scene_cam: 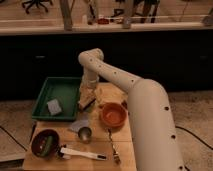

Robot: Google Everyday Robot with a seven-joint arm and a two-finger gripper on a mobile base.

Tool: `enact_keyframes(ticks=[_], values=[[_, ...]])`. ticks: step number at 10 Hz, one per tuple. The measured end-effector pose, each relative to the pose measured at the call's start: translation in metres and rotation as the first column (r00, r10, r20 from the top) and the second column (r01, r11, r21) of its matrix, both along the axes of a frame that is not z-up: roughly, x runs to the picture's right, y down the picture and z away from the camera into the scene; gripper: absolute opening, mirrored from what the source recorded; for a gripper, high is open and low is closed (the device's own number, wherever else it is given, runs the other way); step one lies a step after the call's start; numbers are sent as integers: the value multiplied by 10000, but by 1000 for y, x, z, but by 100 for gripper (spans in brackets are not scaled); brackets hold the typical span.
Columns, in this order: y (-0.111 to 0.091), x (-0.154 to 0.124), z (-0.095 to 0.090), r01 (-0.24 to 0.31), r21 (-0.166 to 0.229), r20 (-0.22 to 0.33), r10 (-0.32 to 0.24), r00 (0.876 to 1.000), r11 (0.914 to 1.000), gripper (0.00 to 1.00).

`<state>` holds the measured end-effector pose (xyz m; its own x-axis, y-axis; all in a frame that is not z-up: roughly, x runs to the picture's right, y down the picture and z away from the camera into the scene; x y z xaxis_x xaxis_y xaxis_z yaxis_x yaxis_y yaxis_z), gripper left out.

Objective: Place eraser in plastic cup

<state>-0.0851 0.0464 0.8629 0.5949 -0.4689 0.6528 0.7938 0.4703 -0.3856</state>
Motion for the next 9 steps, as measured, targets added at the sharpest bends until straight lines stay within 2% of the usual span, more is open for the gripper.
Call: enact_keyframes(ticks=[9], values=[[-6,4,-3,-108,-50,242,109,9996,9999,80]])
